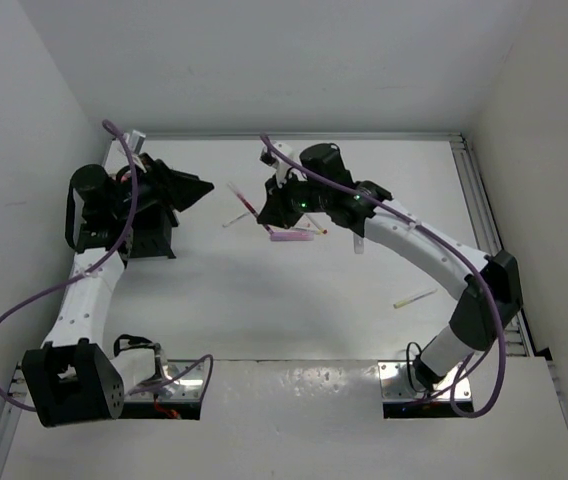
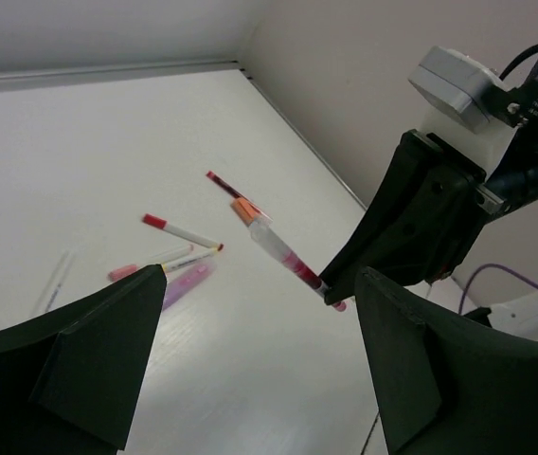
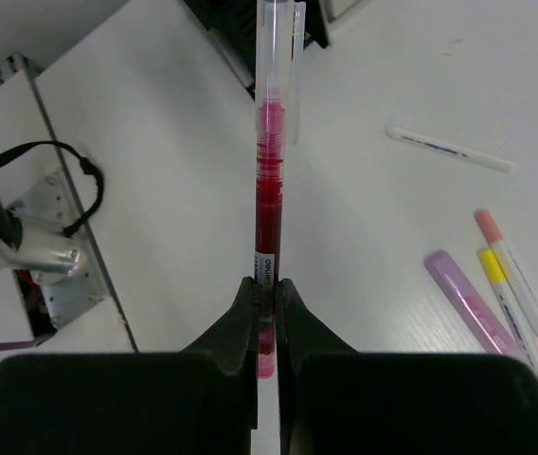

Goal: Sort the stationery into containers
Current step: Pick up the pen from the center of the board.

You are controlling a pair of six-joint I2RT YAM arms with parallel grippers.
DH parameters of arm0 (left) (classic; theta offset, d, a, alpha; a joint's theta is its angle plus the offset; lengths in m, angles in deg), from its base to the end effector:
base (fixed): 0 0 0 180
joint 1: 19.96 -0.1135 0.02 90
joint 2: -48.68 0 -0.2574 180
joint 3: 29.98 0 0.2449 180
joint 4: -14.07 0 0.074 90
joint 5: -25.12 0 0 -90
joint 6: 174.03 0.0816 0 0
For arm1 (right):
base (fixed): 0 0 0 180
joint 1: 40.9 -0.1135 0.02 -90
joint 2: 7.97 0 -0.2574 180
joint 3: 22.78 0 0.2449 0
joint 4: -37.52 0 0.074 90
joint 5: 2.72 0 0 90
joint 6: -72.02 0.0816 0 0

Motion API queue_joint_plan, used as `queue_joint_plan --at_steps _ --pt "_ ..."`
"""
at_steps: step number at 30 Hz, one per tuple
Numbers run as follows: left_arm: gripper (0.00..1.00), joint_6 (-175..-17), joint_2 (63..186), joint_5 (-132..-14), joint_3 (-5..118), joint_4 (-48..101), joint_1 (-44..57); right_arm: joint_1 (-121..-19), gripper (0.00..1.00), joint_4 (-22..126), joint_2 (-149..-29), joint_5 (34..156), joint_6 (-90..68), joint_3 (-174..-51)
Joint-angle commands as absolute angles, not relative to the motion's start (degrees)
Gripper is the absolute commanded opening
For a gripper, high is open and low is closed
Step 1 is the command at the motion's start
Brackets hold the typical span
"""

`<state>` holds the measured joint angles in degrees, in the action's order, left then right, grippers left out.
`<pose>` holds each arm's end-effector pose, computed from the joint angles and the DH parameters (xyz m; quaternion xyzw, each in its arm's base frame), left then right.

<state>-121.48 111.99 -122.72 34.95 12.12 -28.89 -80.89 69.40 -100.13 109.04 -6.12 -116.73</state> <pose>0.2739 -0.0269 0.3577 0.0879 0.6897 -0.4781 0.5367 0.2901 0.2829 0.3033 -0.2982 0.8024 0.3615 0.3695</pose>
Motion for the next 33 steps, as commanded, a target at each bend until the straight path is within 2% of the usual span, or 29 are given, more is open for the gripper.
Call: queue_joint_plan --at_steps 1,12,15,21,22,23,24,25,28,29,30,32,33 --pt "0.87 -124.4 111.5 -123.5 37.3 11.0 -26.3 -82.6 0.00 66.7 -99.5 111.5 -4.0 -120.7" --pt "0.87 -125.2 112.8 -121.5 37.2 13.3 -24.0 -86.2 0.00 67.1 -101.3 110.7 -4.7 -125.3" --pt "0.80 -128.5 113.7 -122.5 37.1 8.8 -23.9 -87.2 0.00 66.9 -102.5 110.1 -5.3 -126.0" --pt "0.43 -132.3 115.0 -126.3 36.7 3.1 -22.2 -88.6 0.00 65.9 -105.3 108.8 -5.4 -128.9" --pt "0.28 -132.1 114.9 -126.7 36.7 3.1 -22.0 -88.5 0.00 65.9 -105.7 108.8 -5.2 -129.5" --pt "0.19 -132.2 114.9 -126.6 36.7 3.1 -21.9 -88.6 0.00 65.9 -106.6 108.8 -4.9 -130.0" --pt "0.03 -132.1 114.9 -126.5 36.7 3.2 -22.0 -88.7 0.00 65.8 -106.8 108.8 -4.7 -130.6" --pt "0.00 -132.0 114.8 -126.3 36.8 3.8 -22.1 -88.7 0.00 65.7 -106.9 108.8 -4.4 -130.7" --pt "0.00 -131.2 114.1 -125.3 36.9 5.0 -24.4 -88.5 0.17 66.4 -106.8 108.1 -4.0 -130.3" --pt "0.00 -131.2 114.1 -124.7 37.1 5.1 -26.4 -88.3 0.32 66.4 -106.2 107.6 -3.7 -129.9" --pt "0.00 -130.7 114.2 -124.6 37.6 5.8 -27.5 -87.3 0.42 66.5 -106.0 107.3 -3.3 -128.8" --pt "0.00 -127.2 114.7 -123.9 40.2 8.0 -31.4 -85.7 0.57 66.6 -105.1 107.0 -1.4 -127.4" --pt "0.00 -124.5 114.9 -123.2 41.8 14.0 -32.7 -83.7 0.59 66.7 -104.8 107.1 0.0 -126.8"
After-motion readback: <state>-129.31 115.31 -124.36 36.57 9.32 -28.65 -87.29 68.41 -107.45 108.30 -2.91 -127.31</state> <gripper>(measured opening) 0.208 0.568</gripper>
